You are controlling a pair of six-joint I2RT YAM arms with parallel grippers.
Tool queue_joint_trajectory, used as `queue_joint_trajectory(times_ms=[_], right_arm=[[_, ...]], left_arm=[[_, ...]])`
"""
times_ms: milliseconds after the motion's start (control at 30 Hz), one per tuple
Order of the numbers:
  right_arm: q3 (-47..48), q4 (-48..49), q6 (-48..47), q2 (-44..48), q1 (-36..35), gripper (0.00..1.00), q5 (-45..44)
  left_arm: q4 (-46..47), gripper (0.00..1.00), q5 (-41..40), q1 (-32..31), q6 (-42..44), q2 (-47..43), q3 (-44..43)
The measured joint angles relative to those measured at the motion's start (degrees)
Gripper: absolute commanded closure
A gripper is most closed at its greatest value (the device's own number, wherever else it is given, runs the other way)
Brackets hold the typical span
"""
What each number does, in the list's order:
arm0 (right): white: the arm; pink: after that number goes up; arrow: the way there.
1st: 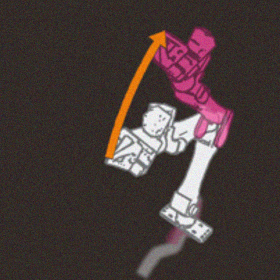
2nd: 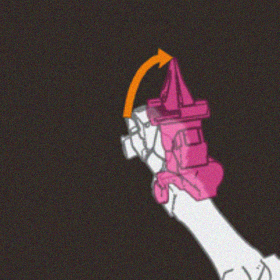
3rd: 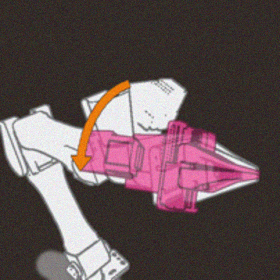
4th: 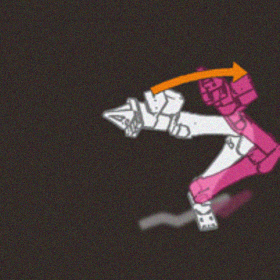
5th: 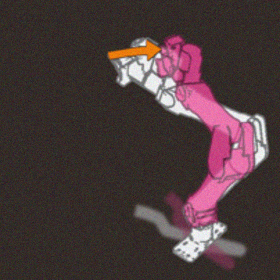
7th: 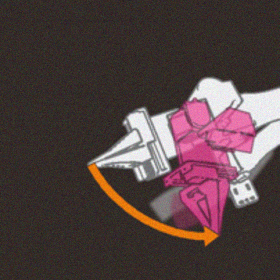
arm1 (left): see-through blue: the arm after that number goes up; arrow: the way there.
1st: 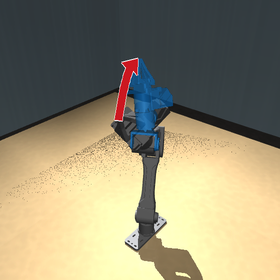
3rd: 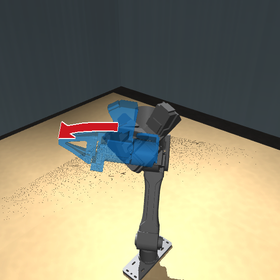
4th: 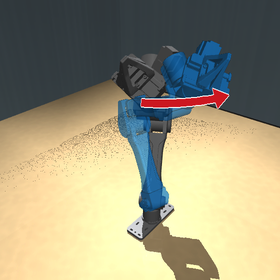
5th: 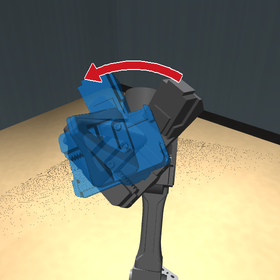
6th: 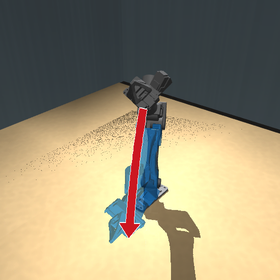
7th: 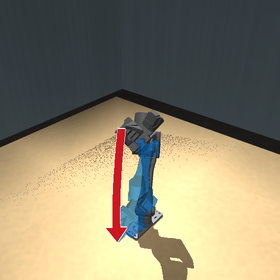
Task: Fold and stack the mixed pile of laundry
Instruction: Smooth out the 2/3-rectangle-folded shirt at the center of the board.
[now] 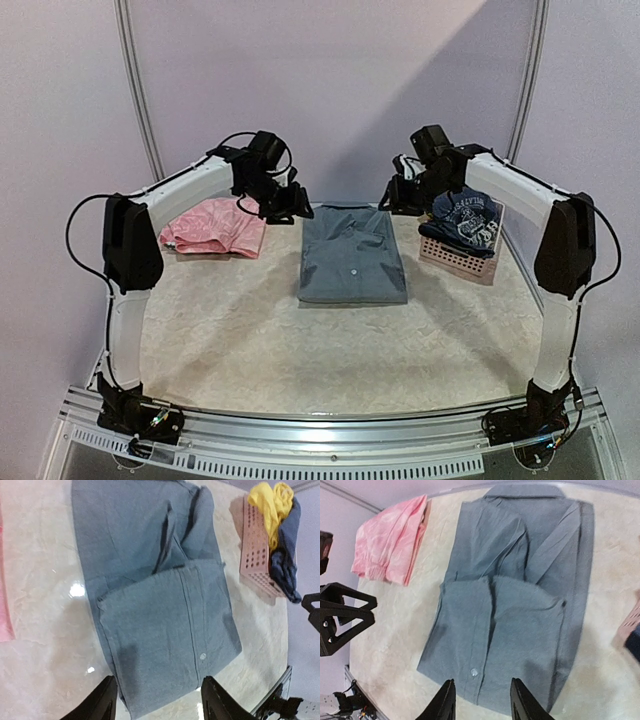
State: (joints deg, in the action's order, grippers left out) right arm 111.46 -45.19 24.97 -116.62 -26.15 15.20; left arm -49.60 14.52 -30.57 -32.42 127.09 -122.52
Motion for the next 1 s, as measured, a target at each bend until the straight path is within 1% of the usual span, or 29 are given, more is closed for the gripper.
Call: queue_joint_trajectory(times_ms=[167,333,467,600,1000], right_arm=[[-7.6,2.1,-2.1,0.9,-6.2,0.75,4.4],[-9.4,2.5,-2.3,-1.0,-10.6,0.81,6.6],[-10.4,2.8,-1.2,-3.6,-10.4,0.82,6.8],[-13.7,3.3,-0.6,-5.1,-9.8,0.84,6.7],[-20.4,6.2,0.3,-7.5,-9.0,0.87,6.6]], left_arm=[[-1.4,0.49,3.1,-5.3,4.1,0.4,2.1],[-1.5,0.51,6.4,-9.0,5.4,2.9,2.1],[-1.7,0.53,8.4,-9.1,5.7,6.4,2.3],[-1.6,0.53,9.6,-9.3,6.0,8.7,4.6],[1.5,0.55,9.9,-9.4,6.9,9.0,11.5]])
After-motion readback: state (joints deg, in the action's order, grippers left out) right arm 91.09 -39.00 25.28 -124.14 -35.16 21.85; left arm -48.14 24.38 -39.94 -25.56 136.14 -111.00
